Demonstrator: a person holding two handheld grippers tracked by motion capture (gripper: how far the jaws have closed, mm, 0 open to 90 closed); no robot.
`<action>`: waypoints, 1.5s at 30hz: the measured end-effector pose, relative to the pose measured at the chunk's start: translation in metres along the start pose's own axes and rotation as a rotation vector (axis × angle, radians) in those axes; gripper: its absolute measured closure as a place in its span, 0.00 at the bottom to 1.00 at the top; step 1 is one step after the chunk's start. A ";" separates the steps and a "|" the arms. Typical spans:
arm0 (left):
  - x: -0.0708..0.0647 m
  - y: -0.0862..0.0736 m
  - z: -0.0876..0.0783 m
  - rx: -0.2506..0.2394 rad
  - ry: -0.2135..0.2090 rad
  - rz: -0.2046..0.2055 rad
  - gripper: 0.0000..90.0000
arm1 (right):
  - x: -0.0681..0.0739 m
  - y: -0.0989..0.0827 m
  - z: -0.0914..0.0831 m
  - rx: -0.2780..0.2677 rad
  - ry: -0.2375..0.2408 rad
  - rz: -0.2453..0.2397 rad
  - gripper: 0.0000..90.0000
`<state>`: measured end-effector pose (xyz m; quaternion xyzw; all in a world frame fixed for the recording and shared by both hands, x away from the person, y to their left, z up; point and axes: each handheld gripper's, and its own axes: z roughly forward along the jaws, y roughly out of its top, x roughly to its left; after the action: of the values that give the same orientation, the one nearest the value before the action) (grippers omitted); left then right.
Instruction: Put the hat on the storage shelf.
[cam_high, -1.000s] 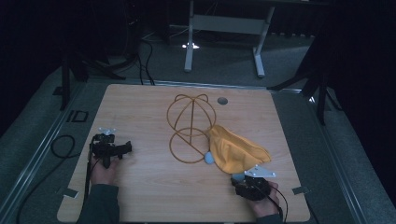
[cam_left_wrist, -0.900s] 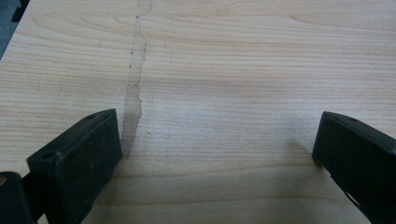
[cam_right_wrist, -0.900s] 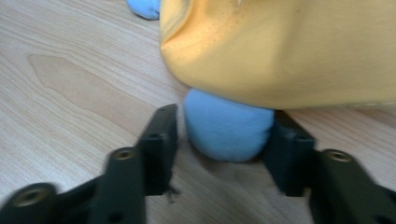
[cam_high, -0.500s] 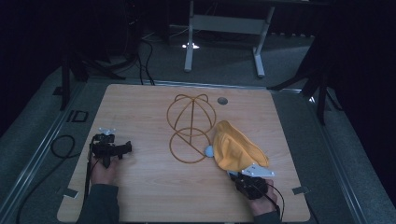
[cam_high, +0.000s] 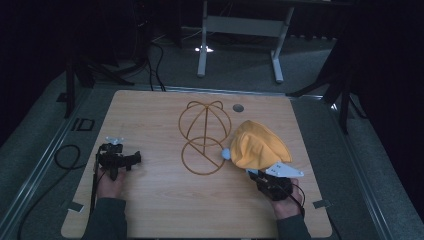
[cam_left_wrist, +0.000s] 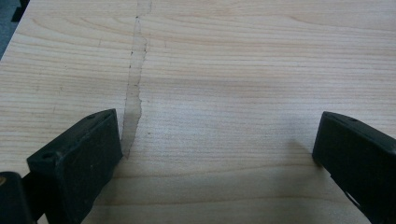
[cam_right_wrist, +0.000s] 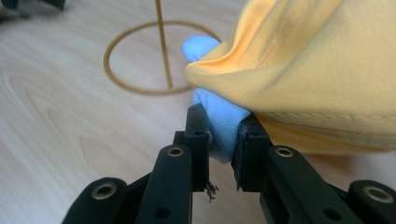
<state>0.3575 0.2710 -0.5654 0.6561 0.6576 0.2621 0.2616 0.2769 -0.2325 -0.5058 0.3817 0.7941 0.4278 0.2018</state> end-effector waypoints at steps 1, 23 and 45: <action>0.000 0.000 0.000 0.000 0.000 0.000 0.01 | -0.003 0.004 -0.001 -0.012 0.000 -0.005 0.87; 0.000 0.000 0.000 0.000 -0.001 0.000 0.01 | -0.046 0.038 -0.043 -0.159 -0.058 0.183 0.83; 0.000 0.000 0.000 -0.002 -0.001 -0.005 0.01 | -0.061 0.024 -0.055 -0.013 -0.179 0.124 0.65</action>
<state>0.3574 0.2707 -0.5655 0.6545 0.6586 0.2617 0.2633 0.2896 -0.3008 -0.4555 0.4656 0.7448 0.4089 0.2475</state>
